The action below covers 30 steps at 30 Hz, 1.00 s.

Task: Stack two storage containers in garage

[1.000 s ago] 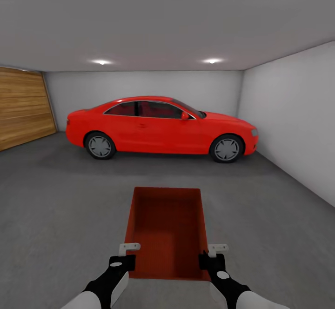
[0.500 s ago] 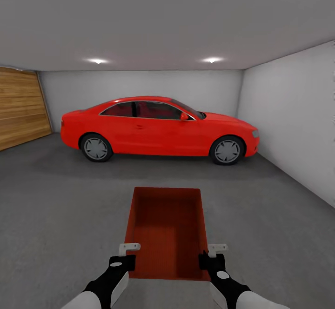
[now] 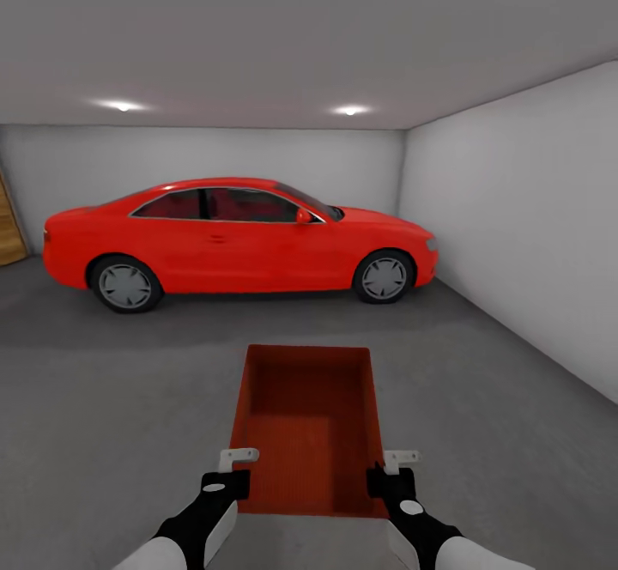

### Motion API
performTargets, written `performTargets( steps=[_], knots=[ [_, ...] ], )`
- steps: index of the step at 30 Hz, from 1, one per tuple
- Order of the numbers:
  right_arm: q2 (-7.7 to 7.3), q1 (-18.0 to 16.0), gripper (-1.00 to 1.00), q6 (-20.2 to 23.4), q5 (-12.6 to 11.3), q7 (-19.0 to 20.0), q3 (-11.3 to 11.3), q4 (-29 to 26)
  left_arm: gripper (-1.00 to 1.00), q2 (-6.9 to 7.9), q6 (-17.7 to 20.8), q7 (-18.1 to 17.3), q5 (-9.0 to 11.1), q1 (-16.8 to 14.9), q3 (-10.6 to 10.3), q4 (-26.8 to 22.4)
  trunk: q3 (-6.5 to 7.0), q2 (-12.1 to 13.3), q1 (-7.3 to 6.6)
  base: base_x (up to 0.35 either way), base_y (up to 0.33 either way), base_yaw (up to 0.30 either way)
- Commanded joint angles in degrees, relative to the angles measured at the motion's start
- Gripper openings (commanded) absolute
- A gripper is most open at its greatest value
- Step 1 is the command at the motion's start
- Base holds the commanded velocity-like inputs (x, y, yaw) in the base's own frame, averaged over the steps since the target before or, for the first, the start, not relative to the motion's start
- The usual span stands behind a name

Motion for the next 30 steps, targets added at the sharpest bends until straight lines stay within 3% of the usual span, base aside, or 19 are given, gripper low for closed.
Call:
performTargets(
  steps=[1, 30],
  knots=[
    [0.11, -0.1, -1.00, -0.1, 0.2, -0.5, -1.8, -0.1, -1.00, 0.01, 0.4, 0.7, -0.5, 0.0, 1.0, -0.1, -0.02, 0.0, 0.05, 0.323, 0.000, -0.290],
    [0.11, -0.1, -1.00, -0.1, 0.2, -0.3, -1.8, -0.1, -1.00, 0.04, 0.4, 0.7, -0.5, 0.0, 1.0, -0.1, -0.02, 0.0, 0.05, 0.323, 0.000, -0.290]
  ],
)
